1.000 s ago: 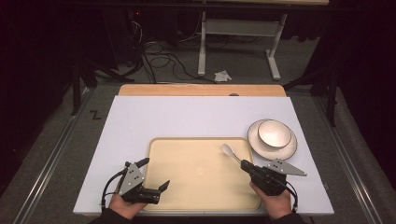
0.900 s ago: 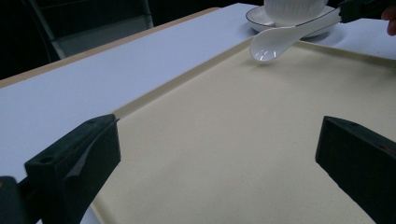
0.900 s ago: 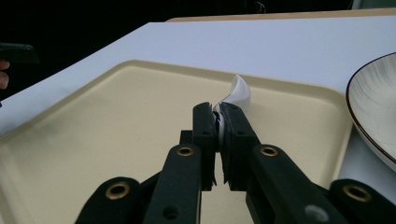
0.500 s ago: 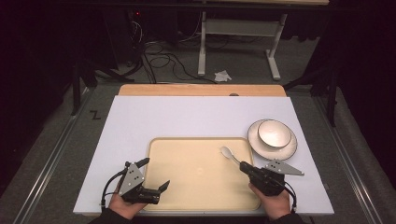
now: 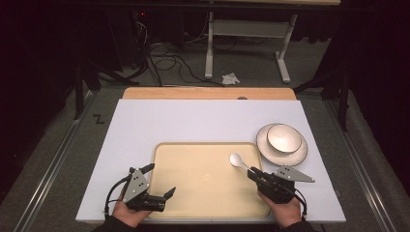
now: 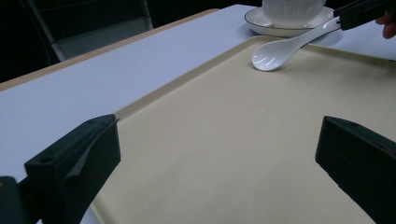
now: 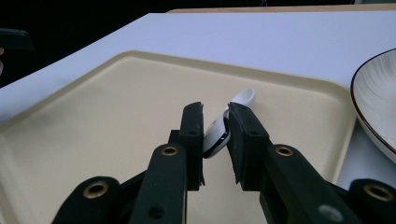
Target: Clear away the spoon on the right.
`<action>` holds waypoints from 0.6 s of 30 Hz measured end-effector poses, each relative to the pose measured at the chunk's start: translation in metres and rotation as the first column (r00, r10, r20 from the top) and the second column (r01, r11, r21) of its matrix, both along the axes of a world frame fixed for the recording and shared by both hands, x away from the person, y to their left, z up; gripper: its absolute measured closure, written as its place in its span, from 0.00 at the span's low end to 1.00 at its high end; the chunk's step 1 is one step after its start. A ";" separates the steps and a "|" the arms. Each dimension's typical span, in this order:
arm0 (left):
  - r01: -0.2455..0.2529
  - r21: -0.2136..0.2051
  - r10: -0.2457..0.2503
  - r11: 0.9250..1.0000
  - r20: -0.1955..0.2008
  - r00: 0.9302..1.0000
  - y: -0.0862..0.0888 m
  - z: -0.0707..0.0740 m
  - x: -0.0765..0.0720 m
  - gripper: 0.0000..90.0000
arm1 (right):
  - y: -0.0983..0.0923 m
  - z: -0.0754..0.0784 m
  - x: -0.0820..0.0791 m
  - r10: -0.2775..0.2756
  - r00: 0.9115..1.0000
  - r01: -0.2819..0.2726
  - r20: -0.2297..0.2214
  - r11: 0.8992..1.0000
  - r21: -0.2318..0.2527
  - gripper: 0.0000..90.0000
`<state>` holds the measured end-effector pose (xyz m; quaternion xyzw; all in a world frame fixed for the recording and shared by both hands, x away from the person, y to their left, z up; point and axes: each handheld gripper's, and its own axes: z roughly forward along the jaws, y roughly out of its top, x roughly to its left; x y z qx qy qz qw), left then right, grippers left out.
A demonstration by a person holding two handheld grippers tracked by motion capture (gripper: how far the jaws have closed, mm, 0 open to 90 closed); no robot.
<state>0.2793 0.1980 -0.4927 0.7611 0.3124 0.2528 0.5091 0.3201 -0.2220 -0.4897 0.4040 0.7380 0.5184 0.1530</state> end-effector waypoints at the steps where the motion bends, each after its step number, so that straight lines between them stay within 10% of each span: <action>1: 0.000 0.001 0.000 1.000 0.000 1.000 0.000 0.000 0.000 0.01 | -0.001 0.000 0.000 -0.001 1.000 0.001 0.003 1.000 0.002 0.86; 18: 0.000 0.003 0.000 1.000 0.000 1.000 0.000 0.000 0.000 0.01 | -0.001 0.003 -0.001 0.007 1.000 -0.007 0.010 1.000 0.007 0.74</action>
